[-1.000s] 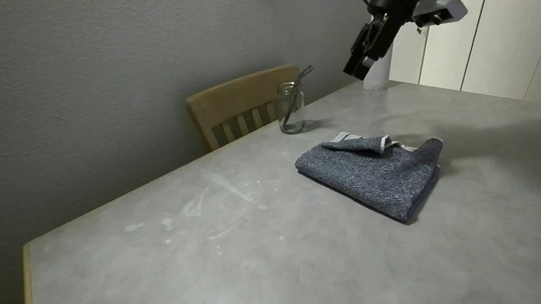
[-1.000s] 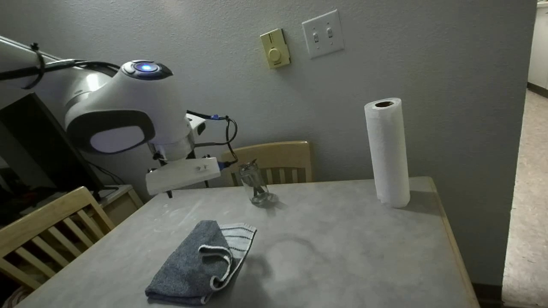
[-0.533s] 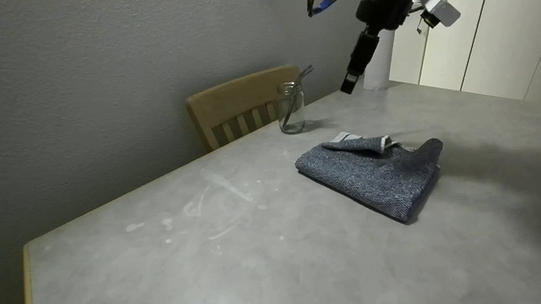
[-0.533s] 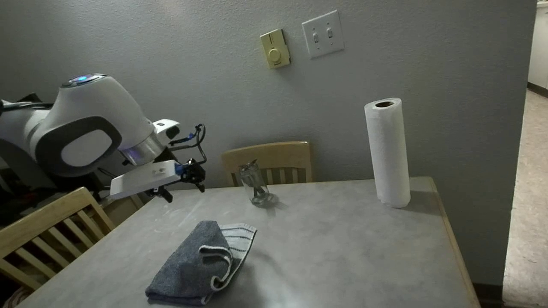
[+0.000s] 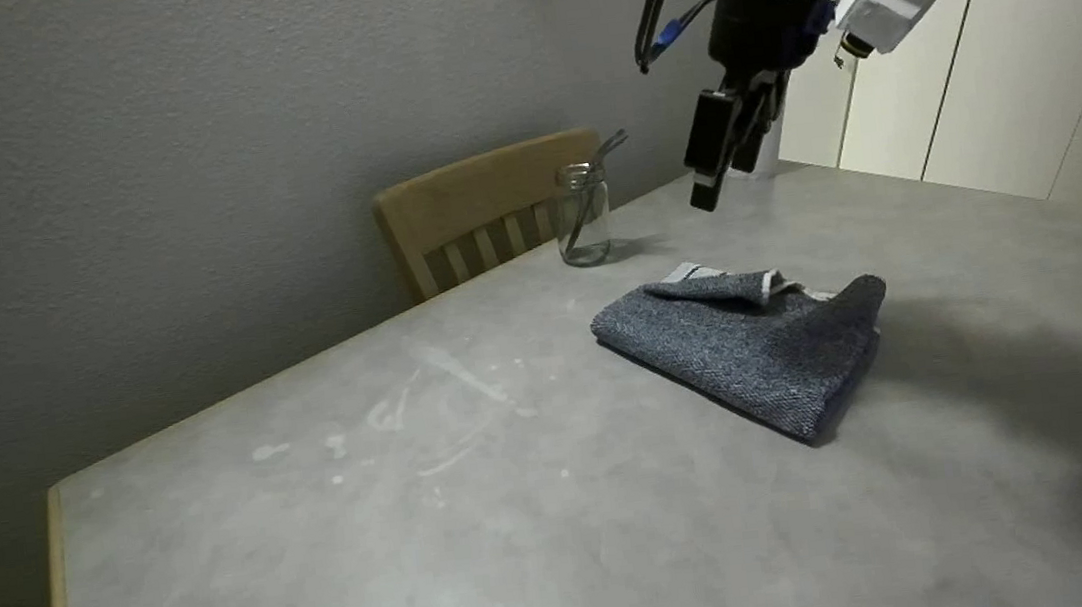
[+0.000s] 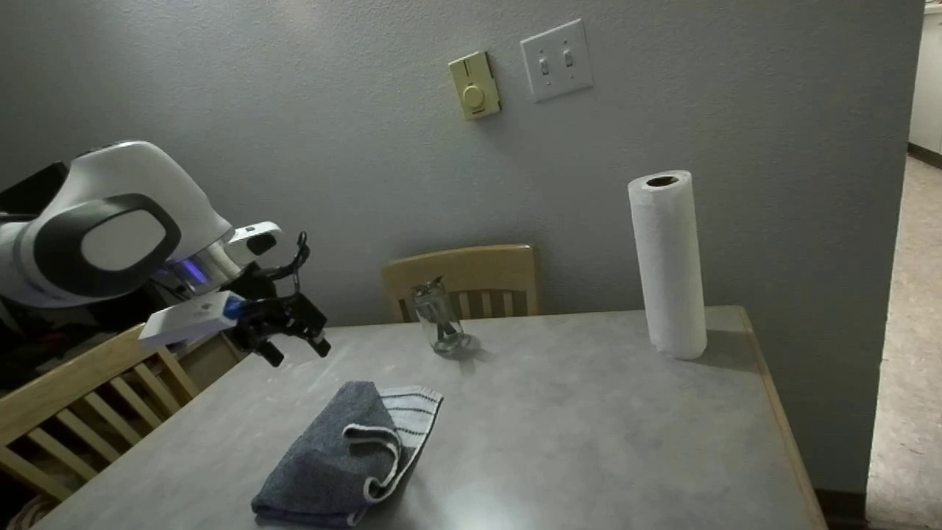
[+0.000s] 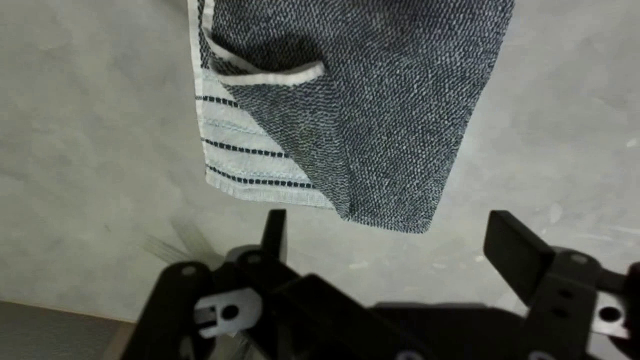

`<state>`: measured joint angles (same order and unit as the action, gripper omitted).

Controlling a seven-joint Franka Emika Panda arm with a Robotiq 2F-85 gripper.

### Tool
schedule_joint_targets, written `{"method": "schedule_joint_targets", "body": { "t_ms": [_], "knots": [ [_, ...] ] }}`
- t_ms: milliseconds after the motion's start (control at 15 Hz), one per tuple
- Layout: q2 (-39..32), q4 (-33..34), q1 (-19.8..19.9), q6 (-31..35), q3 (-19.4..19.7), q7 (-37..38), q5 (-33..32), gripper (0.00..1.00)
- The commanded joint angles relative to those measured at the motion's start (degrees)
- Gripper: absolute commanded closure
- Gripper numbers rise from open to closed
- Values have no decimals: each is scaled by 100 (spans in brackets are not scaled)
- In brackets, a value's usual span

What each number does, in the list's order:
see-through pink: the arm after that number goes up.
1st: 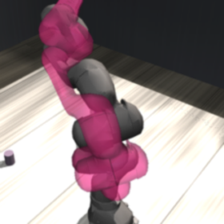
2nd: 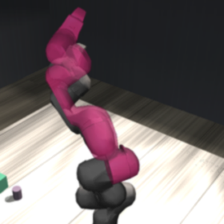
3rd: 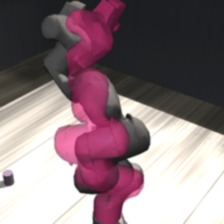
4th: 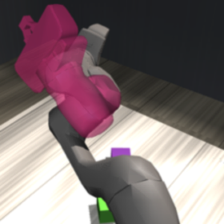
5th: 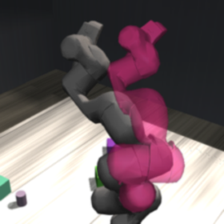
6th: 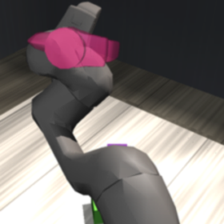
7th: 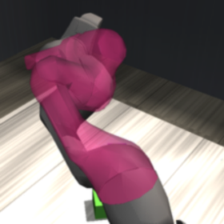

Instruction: Fold the towel once

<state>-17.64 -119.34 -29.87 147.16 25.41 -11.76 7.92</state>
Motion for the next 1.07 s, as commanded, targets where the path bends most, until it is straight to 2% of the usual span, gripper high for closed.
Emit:
{"method": "schedule_joint_targets", "body": {
  "t_ms": [0, 200, 400, 800, 1000],
  "knots": [
    [141, -4, 1104, 34, -1125, 409, -617, 0],
    [133, 11, 1373, 26, -1305, 530, -639, 0],
    [73, 101, 1741, -176, -1771, 1692, -511, 0],
    [11, 166, 1699, -367, -1815, 4154, -803, 0],
    [-66, 180, 1759, -621, -1902, 4976, -544, 0]
  ]
}}
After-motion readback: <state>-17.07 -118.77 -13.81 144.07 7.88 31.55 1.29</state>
